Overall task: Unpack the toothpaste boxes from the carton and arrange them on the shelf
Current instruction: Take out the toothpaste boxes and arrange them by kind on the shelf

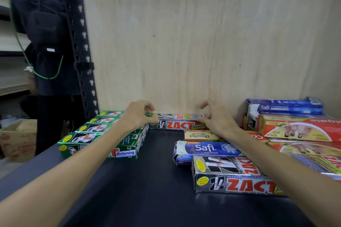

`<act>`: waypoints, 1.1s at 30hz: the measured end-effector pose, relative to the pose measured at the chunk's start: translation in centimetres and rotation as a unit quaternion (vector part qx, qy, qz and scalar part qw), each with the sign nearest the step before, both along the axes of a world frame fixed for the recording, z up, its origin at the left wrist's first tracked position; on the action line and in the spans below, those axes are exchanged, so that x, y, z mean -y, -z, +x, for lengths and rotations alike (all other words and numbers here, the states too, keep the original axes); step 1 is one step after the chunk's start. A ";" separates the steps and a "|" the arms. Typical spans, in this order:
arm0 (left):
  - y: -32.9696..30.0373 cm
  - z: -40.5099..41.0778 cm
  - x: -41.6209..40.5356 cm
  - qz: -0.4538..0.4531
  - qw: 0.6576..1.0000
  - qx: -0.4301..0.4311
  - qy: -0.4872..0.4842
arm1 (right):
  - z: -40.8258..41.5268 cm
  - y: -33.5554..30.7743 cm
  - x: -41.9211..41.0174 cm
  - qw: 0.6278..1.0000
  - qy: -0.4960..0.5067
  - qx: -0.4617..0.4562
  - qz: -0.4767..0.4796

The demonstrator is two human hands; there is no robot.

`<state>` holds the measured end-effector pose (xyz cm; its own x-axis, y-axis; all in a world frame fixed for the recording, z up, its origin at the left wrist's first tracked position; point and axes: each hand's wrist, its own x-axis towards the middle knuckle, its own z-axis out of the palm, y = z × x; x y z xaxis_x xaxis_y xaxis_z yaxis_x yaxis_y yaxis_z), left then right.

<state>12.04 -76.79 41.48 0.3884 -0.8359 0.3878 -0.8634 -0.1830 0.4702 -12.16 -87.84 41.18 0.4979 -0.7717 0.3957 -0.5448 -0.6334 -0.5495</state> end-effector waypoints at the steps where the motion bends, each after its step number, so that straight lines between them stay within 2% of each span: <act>1: 0.1 0.1 0.0 0.003 1.000 0.003 0.002 | -0.1 0.0 0.0 1.000 -0.001 -0.002 0.001; 6: 0.1 -0.7 -0.6 0.033 0.999 0.010 0.013 | -1.4 -0.2 0.2 1.000 0.000 -0.004 0.017; 10: -0.1 -3.6 -1.8 -0.017 0.999 0.022 0.031 | -4.2 -0.7 -0.6 1.000 0.010 0.019 -0.016; 14: 0.2 -7.9 -4.2 -0.082 0.988 -0.054 0.118 | -8.0 -1.3 -2.6 0.999 -0.019 0.014 -0.044; 19: 0.6 -13.0 -7.5 -0.097 0.968 -0.083 0.215 | -13.0 -1.1 -5.6 0.997 -0.049 0.022 -0.060; 22: 2.1 -15.3 -9.5 -0.094 0.968 -0.034 0.228 | -16.1 -0.2 -7.4 0.995 -0.049 0.015 -0.080; 24: 3.0 -16.1 -10.4 -0.085 0.972 0.009 0.218 | -18.0 0.8 -8.5 0.991 -0.028 0.005 -0.129; 28: 3.9 -16.6 -11.8 -0.073 0.971 0.094 0.209 | -20.1 2.8 -10.9 0.976 0.026 -0.074 -0.204; 33: 3.7 -17.1 -14.1 -0.055 0.974 0.062 0.211 | -20.7 2.9 -12.8 0.974 -0.013 -0.074 -0.214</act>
